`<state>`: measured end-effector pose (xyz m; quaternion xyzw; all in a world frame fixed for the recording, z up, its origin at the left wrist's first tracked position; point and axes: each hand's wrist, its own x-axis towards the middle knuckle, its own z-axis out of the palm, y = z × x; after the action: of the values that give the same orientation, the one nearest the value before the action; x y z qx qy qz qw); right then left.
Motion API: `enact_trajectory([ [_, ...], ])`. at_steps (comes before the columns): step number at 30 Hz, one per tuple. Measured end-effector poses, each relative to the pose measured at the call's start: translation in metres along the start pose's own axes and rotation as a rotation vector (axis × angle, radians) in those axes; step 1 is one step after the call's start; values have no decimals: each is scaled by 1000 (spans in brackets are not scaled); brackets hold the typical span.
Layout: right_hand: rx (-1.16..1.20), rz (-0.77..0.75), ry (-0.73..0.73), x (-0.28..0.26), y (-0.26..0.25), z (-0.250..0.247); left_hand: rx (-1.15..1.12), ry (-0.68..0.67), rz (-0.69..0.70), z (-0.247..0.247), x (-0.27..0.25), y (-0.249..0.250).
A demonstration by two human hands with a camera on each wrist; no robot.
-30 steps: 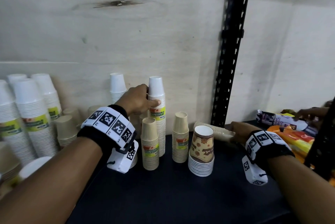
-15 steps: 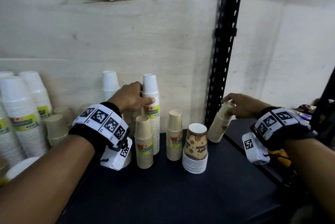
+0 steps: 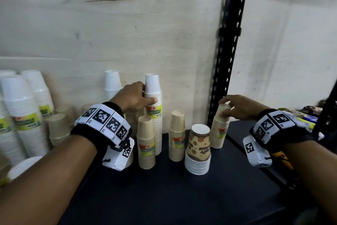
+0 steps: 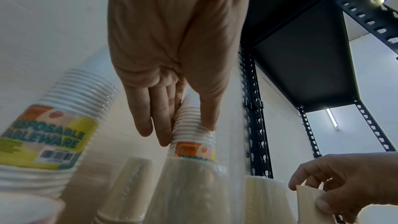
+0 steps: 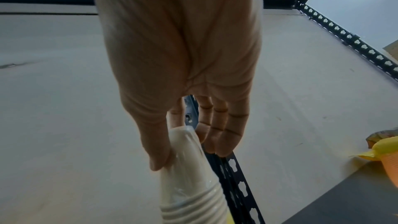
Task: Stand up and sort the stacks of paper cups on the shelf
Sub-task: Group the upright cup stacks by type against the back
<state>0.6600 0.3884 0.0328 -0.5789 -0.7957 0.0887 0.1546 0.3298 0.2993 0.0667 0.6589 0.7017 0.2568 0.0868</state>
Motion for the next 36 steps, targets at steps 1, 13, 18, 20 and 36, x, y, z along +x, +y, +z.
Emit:
enact_trajectory([
  [1,-1,1,3,0,-1,1,1,0,0,0,0,0],
  [13,-46,28,34,-3,-8,9,14,8,-1,0,-2,1],
  [18,-49,43,36,-4,-9,10,15,7,-3,0,-2,1],
  [20,-54,54,38,-5,-9,11,15,8,-1,0,-1,0],
  [36,-56,0,118,-30,-57,11,-72,34,-54,5,-17,-11],
])
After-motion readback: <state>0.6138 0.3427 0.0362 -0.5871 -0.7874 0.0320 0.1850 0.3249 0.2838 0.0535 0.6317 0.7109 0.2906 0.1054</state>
